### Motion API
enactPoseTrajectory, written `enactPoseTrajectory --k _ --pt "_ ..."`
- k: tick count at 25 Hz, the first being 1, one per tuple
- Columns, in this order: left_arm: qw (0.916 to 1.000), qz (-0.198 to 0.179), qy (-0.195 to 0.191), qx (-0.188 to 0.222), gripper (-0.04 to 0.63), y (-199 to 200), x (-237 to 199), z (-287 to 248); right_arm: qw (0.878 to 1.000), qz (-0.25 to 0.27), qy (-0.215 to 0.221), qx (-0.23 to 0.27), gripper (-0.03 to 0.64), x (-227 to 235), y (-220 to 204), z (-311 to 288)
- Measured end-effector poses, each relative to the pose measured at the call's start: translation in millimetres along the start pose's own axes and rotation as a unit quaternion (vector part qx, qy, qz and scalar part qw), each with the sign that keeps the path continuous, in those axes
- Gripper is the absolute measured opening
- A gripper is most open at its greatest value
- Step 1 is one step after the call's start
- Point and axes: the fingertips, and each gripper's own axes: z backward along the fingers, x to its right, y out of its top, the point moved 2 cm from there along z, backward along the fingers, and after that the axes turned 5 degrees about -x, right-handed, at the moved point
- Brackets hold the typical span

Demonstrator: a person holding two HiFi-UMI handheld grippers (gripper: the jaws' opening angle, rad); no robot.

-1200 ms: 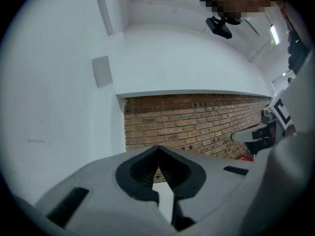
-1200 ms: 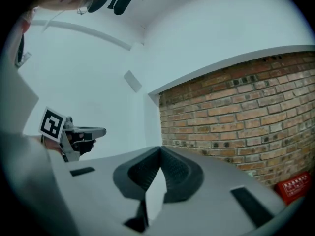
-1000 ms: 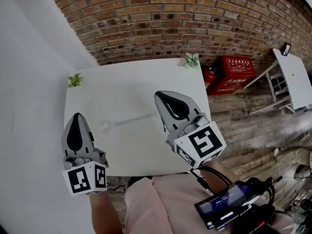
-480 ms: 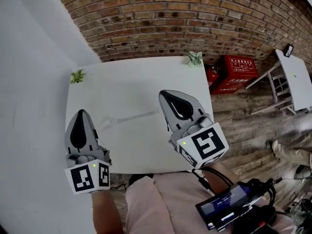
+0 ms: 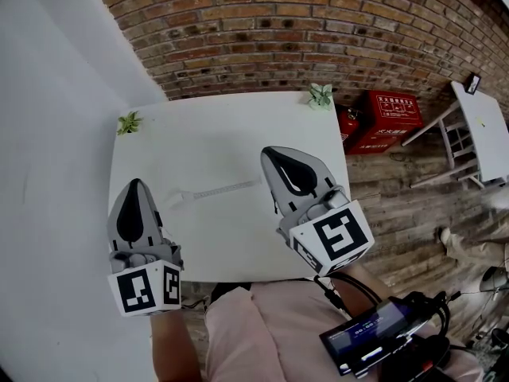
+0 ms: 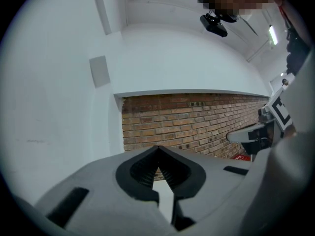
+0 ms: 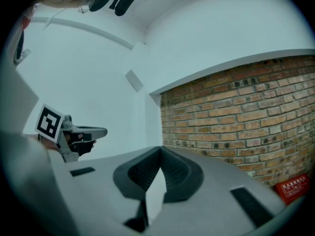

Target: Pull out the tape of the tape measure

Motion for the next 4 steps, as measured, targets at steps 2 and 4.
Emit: enactPoseTrajectory --k 2,4 --pt "1.0 0.0 -0.001 -0.001 0.003 -0.6 0.7 -0.2 1.0 0.001 0.0 -0.001 0.003 0.3 -0.4 -0.2" --pt "1.0 0.001 -0.002 -0.002 0.003 -1.2 1.4 -0.8 1.0 0.001 -0.001 -0.001 0.003 0.9 -0.6 -0.6"
